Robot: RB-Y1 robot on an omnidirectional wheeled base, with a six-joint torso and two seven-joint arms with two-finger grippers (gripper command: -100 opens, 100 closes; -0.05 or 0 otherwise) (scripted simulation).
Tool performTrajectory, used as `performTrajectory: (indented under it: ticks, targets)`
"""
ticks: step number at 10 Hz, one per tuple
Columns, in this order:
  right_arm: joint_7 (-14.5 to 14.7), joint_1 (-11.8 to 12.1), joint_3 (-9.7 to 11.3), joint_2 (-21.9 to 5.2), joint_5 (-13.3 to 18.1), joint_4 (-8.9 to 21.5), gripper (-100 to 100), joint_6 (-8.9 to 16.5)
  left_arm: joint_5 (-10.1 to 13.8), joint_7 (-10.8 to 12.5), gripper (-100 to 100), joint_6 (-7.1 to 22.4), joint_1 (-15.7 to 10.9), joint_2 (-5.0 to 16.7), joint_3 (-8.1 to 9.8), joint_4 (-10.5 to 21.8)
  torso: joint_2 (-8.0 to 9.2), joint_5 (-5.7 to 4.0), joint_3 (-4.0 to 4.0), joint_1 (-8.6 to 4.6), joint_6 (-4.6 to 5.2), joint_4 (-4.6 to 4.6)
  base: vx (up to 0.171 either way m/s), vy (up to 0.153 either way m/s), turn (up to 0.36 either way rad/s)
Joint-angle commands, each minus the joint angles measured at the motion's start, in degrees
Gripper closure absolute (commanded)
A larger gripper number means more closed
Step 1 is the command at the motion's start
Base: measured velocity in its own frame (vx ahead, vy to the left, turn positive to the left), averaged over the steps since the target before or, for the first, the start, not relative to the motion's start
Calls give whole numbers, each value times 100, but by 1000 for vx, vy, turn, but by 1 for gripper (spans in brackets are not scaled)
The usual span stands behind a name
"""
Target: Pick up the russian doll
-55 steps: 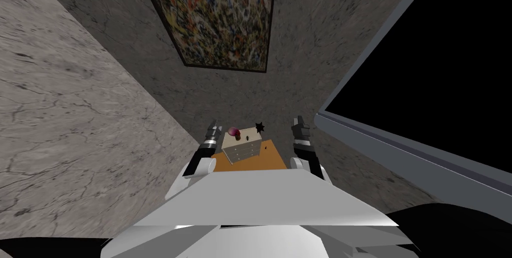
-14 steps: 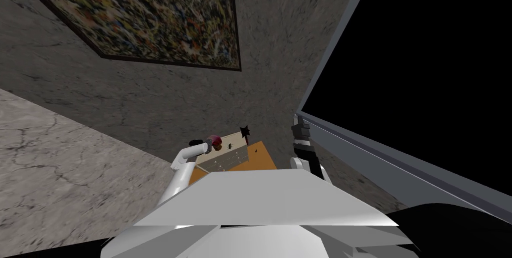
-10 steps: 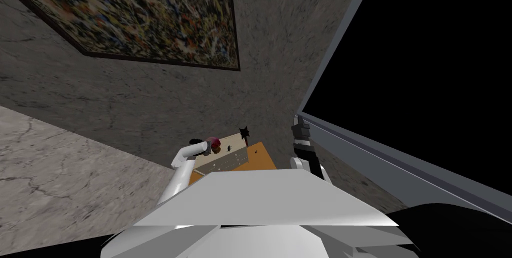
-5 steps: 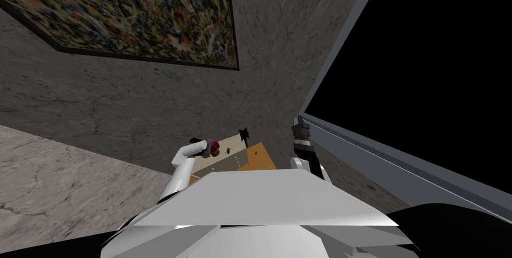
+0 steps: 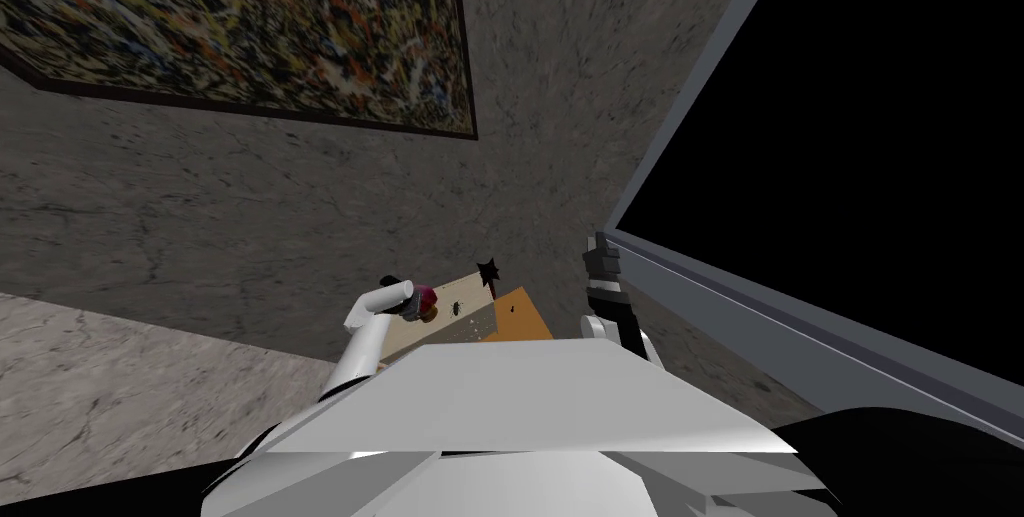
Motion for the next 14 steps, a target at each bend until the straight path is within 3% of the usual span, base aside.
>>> performTrajectory:
  ticks: [1, 2, 5, 6, 7, 11, 12, 13, 14]
  targets:
    - [0, 0, 0, 0, 0, 0, 0, 0, 0, 0, 0, 0, 0, 0, 0, 0, 0, 0, 0, 0, 0, 0, 6, 4, 1]
    - [0, 0, 0, 0, 0, 0, 0, 0, -21, 17, -100, -194, 1, -33, -49, 165, 11, -2, 6, -7, 0, 3, 15, 11, 5]
    - [0, 0, 0, 0, 0, 0, 0, 0, -54, 41, -100, -483, 2, -84, -123, 413, 8, 0, 5, 2, 0, 2, 25, 31, 3]
    - [0, 0, 0, 0, 0, 0, 0, 0, -44, 32, -100, -411, 15, -76, -105, 346, 10, 0, 6, 1, 0, 3, 0, 0, 0]
    - [0, -1, 0, 0, 0, 0, 0, 0, -45, 34, 100, -431, 14, -77, -108, 356, 16, -2, 10, -8, 0, 4, 0, 0, 0]
    - [0, -1, 0, 0, 0, 0, 0, 0, -44, 35, 100, -431, 5, -73, -107, 346, 6, 10, 0, 8, 0, -5, 0, 0, 0]
    - [0, -1, 0, 0, 0, 0, 0, 0, -44, 35, 0, -431, 5, -73, -107, 346, 5, 10, 0, 8, 0, -5, 0, 0, 0]
    - [0, -1, 0, 0, 0, 0, 0, 0, -27, 21, 100, -242, 1, -42, -62, 206, 5, 10, -1, 8, 0, -5, -9, -17, -5]
    - [0, -1, 1, 0, 0, 0, 0, 0, -21, 17, 100, -194, 1, -33, -49, 165, 8, 7, 1, 3, 0, -4, -17, -22, -2]
